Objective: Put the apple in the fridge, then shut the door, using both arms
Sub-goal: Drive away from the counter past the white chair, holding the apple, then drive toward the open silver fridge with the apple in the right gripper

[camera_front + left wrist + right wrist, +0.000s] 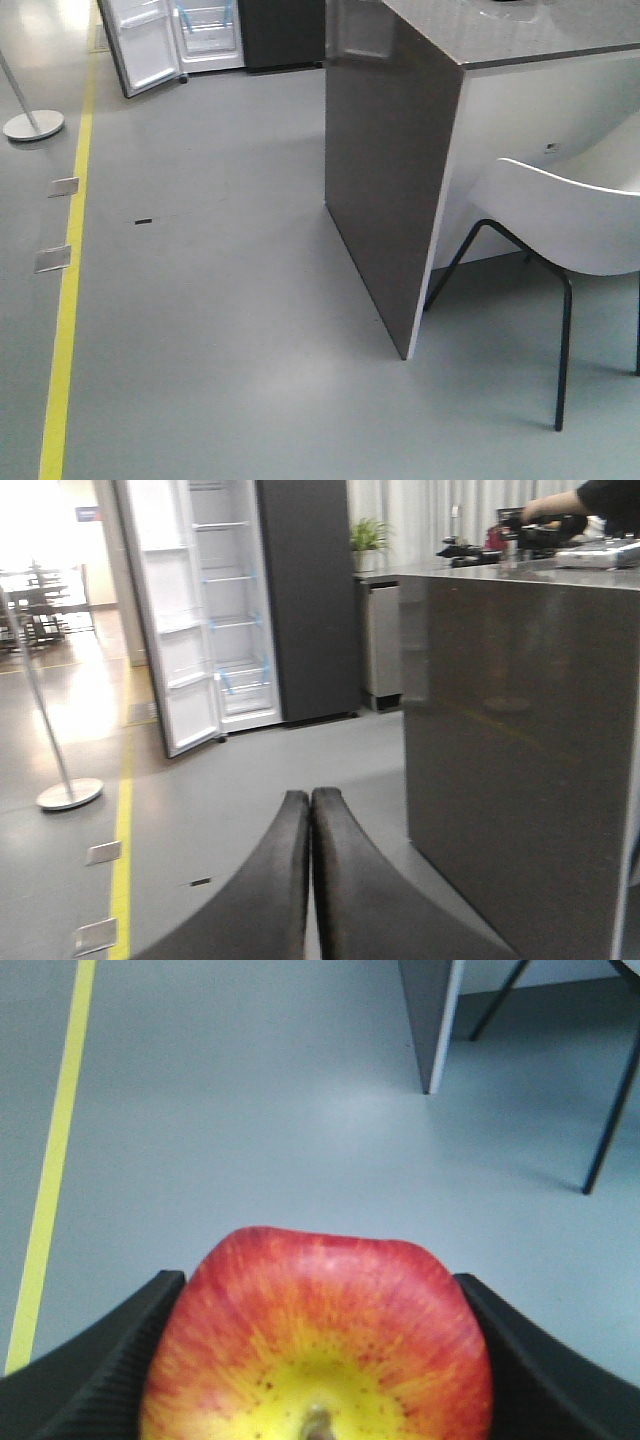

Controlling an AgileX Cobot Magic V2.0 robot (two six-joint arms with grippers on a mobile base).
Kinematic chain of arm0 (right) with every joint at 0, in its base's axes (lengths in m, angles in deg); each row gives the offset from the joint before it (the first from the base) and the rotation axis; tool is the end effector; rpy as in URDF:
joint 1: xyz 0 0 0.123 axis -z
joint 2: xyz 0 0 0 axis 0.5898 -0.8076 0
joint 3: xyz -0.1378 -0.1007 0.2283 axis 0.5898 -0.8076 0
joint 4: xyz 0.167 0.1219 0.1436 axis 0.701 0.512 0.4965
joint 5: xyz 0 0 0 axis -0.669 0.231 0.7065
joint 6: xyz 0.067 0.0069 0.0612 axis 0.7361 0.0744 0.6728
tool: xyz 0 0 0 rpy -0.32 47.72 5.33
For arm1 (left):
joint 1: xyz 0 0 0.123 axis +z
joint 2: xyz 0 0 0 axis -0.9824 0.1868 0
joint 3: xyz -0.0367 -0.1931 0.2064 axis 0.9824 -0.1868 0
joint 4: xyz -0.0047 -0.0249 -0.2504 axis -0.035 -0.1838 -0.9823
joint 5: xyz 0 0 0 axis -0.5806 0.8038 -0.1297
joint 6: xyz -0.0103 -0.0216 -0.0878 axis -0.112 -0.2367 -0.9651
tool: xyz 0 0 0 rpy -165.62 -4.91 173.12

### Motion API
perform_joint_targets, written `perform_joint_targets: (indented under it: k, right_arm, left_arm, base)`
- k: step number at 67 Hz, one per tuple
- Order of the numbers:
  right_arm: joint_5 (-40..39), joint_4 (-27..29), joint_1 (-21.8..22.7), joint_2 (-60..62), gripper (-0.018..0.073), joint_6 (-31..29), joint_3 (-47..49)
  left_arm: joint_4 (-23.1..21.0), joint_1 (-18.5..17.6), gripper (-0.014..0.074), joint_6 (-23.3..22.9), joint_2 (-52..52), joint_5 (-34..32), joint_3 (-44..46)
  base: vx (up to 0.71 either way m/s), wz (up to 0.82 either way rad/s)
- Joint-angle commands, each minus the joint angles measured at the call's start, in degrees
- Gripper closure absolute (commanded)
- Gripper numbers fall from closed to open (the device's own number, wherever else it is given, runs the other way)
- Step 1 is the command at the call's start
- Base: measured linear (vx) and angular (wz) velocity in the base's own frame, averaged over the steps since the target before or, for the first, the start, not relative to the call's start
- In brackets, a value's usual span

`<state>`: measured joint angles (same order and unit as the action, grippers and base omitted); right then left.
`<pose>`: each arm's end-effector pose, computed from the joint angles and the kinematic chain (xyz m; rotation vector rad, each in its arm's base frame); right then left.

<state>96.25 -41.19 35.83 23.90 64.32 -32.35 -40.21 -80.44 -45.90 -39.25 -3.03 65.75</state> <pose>0.0375 0.0196 0.3091 -0.1872 2.3718 0.2288 0.0566 -0.0010 0.2015 0.0009 1.5394 -0.0281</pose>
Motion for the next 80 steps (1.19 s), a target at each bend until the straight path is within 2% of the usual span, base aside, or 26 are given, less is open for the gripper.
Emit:
perform_joint_targets:
  k: [1, 50, 80]
  right_arm:
    - [-3.47, 0.83, 0.31, -0.55, 0.0447, -0.44, 1.35]
    - [-3.47, 0.83, 0.31, -0.55, 0.0447, -0.44, 1.35]
    - [-3.47, 0.83, 0.31, -0.55, 0.0447, -0.44, 1.35]
  left_arm:
    - [-0.03, -0.5, 0.0603, 0.09, -0.8, -3.96, 1.04]
    - [-0.03, -0.5, 0.0603, 0.09, -0.8, -3.96, 1.04]
    - [-0.03, -0.5, 0.0603, 0.09, -0.8, -3.96, 1.04]
  base:
    - [0.08, 0.41]
    - [0.11, 0.4]
    - [0.14, 0.25]
